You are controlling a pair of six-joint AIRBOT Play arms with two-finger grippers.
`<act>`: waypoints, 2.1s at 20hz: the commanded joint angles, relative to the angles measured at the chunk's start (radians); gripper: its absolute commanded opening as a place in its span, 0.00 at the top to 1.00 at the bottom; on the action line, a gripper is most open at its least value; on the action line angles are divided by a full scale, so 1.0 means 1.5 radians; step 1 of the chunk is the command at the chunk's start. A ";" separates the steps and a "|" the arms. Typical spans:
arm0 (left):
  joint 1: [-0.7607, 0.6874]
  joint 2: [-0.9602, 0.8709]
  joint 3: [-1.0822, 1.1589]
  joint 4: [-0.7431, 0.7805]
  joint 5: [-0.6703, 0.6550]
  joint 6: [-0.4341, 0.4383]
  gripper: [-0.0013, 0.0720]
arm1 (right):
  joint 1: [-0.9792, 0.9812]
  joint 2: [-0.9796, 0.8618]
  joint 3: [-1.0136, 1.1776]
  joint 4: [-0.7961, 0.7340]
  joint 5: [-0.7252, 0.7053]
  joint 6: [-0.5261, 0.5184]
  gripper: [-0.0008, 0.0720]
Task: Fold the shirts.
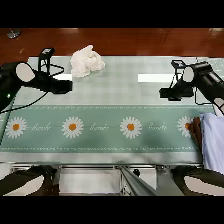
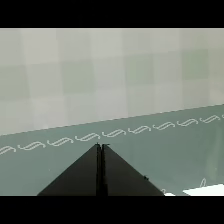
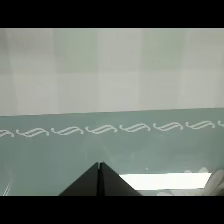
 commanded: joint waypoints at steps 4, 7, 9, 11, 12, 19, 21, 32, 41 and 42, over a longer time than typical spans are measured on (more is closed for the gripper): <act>0.000 -0.001 0.000 0.000 0.001 0.000 0.95 | 0.001 0.000 0.000 0.000 0.000 0.000 0.95; 0.000 -0.001 0.000 0.000 0.013 0.000 0.95 | 0.001 0.000 0.000 0.000 0.000 0.000 0.95; 0.000 -0.001 0.000 0.000 0.042 0.003 0.95 | 0.001 0.000 0.000 0.000 0.000 0.000 0.95; 0.000 -0.002 0.000 0.000 0.120 0.037 0.94 | 0.001 0.000 0.000 0.000 0.000 0.000 0.95; 0.000 -0.002 0.000 0.000 0.182 0.048 0.90 | 0.001 0.000 0.000 0.001 0.000 0.000 0.95; 0.014 -0.162 0.139 0.001 0.417 0.183 0.02 | 0.001 0.000 0.000 0.021 -0.049 0.006 0.83; 0.032 -0.257 0.242 0.001 0.365 0.185 0.02 | 0.001 0.000 0.000 0.021 -0.067 0.006 0.13; 0.070 -0.629 0.646 -0.001 0.048 0.073 0.03 | 0.001 0.000 0.000 0.029 -0.071 0.035 0.14; 0.074 -0.598 0.644 -0.035 -0.035 0.064 0.95 | 0.001 0.000 0.000 0.030 -0.068 0.035 0.14; 0.075 -0.572 0.644 -0.035 -0.031 0.064 0.95 | 0.001 0.001 0.000 0.033 -0.064 0.035 0.14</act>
